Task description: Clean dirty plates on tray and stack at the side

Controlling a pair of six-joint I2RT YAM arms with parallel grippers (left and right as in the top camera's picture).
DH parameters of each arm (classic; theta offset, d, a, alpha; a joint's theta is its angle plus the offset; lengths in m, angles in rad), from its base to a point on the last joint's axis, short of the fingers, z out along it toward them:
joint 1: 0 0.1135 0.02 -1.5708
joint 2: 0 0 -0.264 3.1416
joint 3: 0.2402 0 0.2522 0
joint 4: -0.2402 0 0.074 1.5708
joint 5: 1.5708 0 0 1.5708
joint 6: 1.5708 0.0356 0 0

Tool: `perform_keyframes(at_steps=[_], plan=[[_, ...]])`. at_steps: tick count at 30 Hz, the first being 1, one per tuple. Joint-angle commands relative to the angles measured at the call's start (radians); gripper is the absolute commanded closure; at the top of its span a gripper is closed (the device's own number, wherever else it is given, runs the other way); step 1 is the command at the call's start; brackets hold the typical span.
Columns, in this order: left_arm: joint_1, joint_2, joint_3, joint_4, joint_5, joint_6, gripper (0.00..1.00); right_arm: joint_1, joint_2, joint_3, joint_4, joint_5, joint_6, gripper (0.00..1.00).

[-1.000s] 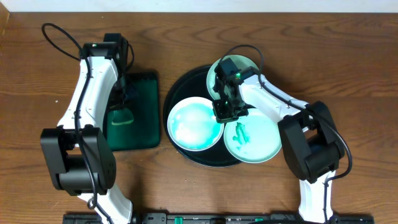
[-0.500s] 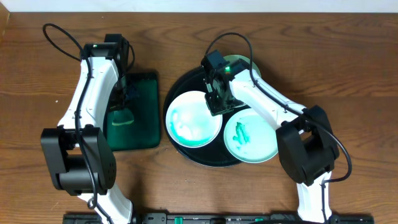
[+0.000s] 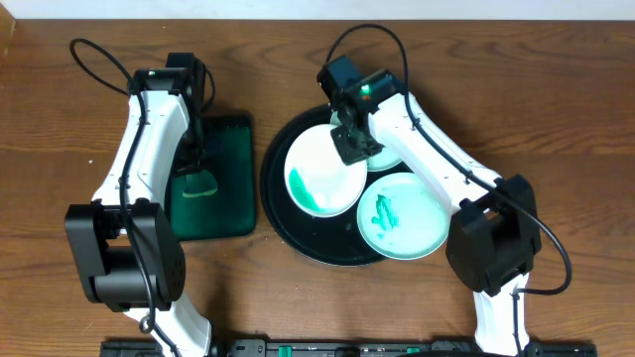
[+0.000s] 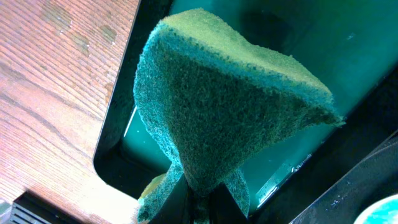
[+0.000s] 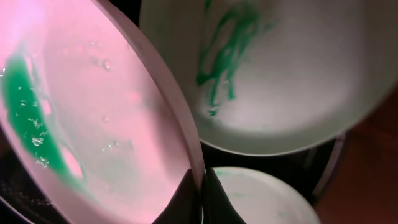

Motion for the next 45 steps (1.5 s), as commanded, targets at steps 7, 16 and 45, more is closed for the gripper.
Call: perform_keyframes(at_steps=[7,16,45], plan=[[-0.001,0.01,-0.005,0.005,-0.002,0.006,0.92,0.009,-0.008,0.133,-0.086,0.215,-0.053,0.99],[-0.001,0.052,-0.006,0.005,0.027,0.01,0.92,0.021,-0.06,0.144,-0.098,0.375,-0.106,0.99],[-0.001,0.095,-0.006,0.019,0.051,0.01,0.92,0.432,-0.087,0.143,-0.225,1.131,-0.093,0.99]])
